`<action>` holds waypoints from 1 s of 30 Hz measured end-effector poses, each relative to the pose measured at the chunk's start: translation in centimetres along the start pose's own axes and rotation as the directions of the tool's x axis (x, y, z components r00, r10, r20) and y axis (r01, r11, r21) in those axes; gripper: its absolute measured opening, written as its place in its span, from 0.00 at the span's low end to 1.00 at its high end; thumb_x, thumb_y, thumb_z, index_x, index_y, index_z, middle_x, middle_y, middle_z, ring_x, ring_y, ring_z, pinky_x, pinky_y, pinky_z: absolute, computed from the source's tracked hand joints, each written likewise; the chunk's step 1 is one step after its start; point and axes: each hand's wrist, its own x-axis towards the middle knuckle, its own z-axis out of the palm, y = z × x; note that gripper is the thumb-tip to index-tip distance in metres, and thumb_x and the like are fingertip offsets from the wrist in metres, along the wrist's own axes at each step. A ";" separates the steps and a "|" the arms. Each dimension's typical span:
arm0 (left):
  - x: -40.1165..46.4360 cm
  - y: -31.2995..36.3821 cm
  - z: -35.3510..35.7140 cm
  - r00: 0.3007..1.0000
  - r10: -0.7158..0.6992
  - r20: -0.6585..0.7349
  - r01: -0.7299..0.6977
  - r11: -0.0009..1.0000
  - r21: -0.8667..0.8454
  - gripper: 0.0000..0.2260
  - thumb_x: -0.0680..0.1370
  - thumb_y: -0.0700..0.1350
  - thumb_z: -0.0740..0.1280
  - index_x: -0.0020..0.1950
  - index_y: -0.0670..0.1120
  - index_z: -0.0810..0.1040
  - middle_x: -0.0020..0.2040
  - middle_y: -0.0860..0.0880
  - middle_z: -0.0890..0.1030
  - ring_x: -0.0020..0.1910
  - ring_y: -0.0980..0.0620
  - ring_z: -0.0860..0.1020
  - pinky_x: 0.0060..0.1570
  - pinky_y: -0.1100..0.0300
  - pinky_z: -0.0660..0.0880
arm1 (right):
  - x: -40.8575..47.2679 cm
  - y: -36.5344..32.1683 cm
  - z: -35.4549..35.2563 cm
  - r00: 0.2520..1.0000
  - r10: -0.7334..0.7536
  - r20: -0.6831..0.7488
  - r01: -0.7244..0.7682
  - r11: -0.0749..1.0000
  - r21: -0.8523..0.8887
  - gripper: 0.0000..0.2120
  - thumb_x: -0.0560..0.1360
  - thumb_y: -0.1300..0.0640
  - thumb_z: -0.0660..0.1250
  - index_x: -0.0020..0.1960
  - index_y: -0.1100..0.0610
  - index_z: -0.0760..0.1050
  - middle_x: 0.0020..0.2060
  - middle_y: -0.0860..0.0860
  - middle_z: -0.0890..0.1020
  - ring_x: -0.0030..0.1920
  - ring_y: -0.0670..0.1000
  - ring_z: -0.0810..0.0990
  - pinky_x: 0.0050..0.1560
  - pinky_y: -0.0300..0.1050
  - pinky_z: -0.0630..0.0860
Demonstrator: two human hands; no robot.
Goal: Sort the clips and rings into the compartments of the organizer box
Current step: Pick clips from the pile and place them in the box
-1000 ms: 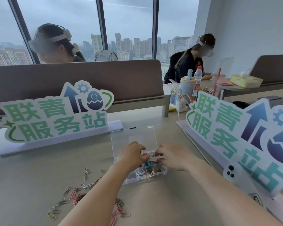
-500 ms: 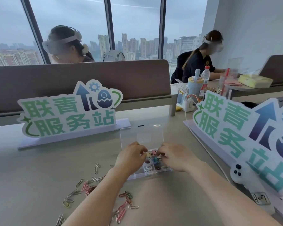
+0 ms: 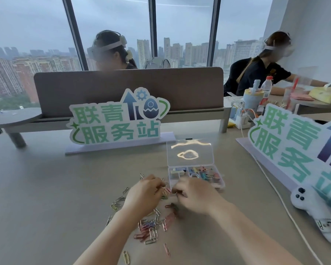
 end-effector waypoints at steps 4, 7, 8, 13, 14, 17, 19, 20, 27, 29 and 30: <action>-2.5 -1.1 -0.6 0.999 -0.045 -0.027 0.044 0.999 -0.013 0.11 0.77 0.48 0.63 0.56 0.56 0.81 0.52 0.57 0.78 0.48 0.53 0.79 0.43 0.60 0.72 | -0.7 -2.0 1.6 1.000 -0.024 0.014 0.024 1.000 -0.016 0.14 0.76 0.51 0.60 0.58 0.52 0.78 0.52 0.48 0.78 0.53 0.53 0.77 0.48 0.47 0.75; -3.9 -1.9 -0.9 0.997 -0.069 -0.043 0.068 0.998 -0.011 0.11 0.77 0.48 0.63 0.57 0.57 0.80 0.54 0.59 0.76 0.50 0.54 0.78 0.44 0.60 0.73 | -1.2 -2.9 2.4 1.000 0.000 0.024 0.001 1.000 -0.009 0.18 0.75 0.45 0.61 0.62 0.50 0.75 0.55 0.47 0.73 0.54 0.52 0.78 0.50 0.48 0.75; -4.3 -2.2 -1.0 0.995 -0.081 -0.056 0.081 0.997 -0.007 0.11 0.77 0.49 0.63 0.57 0.57 0.80 0.54 0.59 0.76 0.51 0.54 0.78 0.45 0.60 0.74 | -1.3 -3.2 2.6 0.999 0.008 0.031 -0.008 1.000 -0.002 0.20 0.75 0.43 0.61 0.64 0.49 0.74 0.56 0.46 0.72 0.54 0.51 0.78 0.51 0.48 0.75; -6.0 -3.5 -2.0 0.986 -0.138 -0.093 0.145 0.986 0.079 0.17 0.75 0.55 0.63 0.63 0.59 0.75 0.57 0.59 0.72 0.59 0.55 0.72 0.50 0.57 0.75 | -1.5 -3.9 2.8 0.995 0.013 0.101 -0.015 1.000 0.017 0.31 0.73 0.39 0.64 0.73 0.50 0.66 0.63 0.45 0.68 0.58 0.49 0.75 0.53 0.42 0.71; -6.3 -3.6 -2.2 0.985 -0.147 -0.086 0.155 0.983 0.100 0.18 0.74 0.57 0.63 0.64 0.59 0.74 0.60 0.58 0.72 0.61 0.54 0.71 0.52 0.56 0.75 | -1.5 -4.1 2.8 0.994 0.014 0.113 -0.015 1.000 0.012 0.33 0.73 0.38 0.64 0.74 0.50 0.64 0.64 0.46 0.67 0.59 0.49 0.74 0.54 0.42 0.71; -6.7 -3.9 -2.5 0.982 -0.179 -0.054 0.185 0.970 0.156 0.21 0.74 0.59 0.60 0.68 0.61 0.69 0.66 0.56 0.70 0.65 0.51 0.68 0.57 0.55 0.74 | -1.6 -4.3 2.9 0.990 0.024 0.137 -0.024 1.000 -0.002 0.36 0.72 0.37 0.63 0.76 0.51 0.62 0.66 0.46 0.66 0.61 0.49 0.73 0.58 0.43 0.72; -6.9 -3.8 -2.5 0.981 -0.195 -0.027 0.196 0.965 0.173 0.23 0.74 0.60 0.59 0.69 0.61 0.66 0.67 0.54 0.69 0.65 0.50 0.66 0.58 0.55 0.72 | -1.5 -4.4 3.0 0.988 0.035 0.153 -0.034 0.999 -0.011 0.37 0.72 0.37 0.63 0.76 0.51 0.61 0.67 0.47 0.66 0.62 0.49 0.73 0.59 0.45 0.73; -6.9 -3.7 -2.4 0.979 -0.201 -0.011 0.200 0.964 0.176 0.24 0.74 0.61 0.59 0.70 0.61 0.66 0.68 0.54 0.69 0.66 0.50 0.66 0.59 0.55 0.72 | -1.4 -4.5 3.0 0.986 0.040 0.159 -0.037 0.999 -0.019 0.37 0.72 0.36 0.63 0.76 0.51 0.60 0.68 0.47 0.65 0.63 0.50 0.73 0.60 0.45 0.73; -7.0 -3.4 -1.9 0.985 -0.171 -0.001 0.170 0.976 0.139 0.22 0.74 0.60 0.60 0.67 0.58 0.71 0.66 0.57 0.71 0.65 0.52 0.66 0.60 0.58 0.71 | -0.4 -5.5 3.7 0.984 0.057 0.169 -0.061 0.998 0.019 0.32 0.74 0.41 0.60 0.75 0.52 0.62 0.69 0.47 0.65 0.64 0.52 0.74 0.62 0.48 0.73; -6.9 -3.4 -1.9 0.988 -0.151 -0.020 0.153 0.980 0.129 0.21 0.75 0.59 0.60 0.67 0.57 0.72 0.67 0.57 0.71 0.65 0.52 0.66 0.60 0.58 0.70 | 0.1 -5.6 3.8 0.992 0.067 0.107 -0.074 0.995 0.069 0.27 0.77 0.47 0.59 0.74 0.53 0.64 0.68 0.47 0.68 0.64 0.52 0.73 0.61 0.46 0.72; -6.8 -3.5 -1.9 0.989 -0.143 -0.029 0.146 0.980 0.139 0.22 0.75 0.59 0.60 0.68 0.57 0.70 0.68 0.56 0.70 0.66 0.51 0.65 0.61 0.57 0.69 | 0.5 -5.7 3.8 0.996 0.072 0.056 -0.076 0.994 0.073 0.24 0.78 0.50 0.58 0.73 0.54 0.65 0.67 0.48 0.69 0.64 0.51 0.73 0.61 0.46 0.72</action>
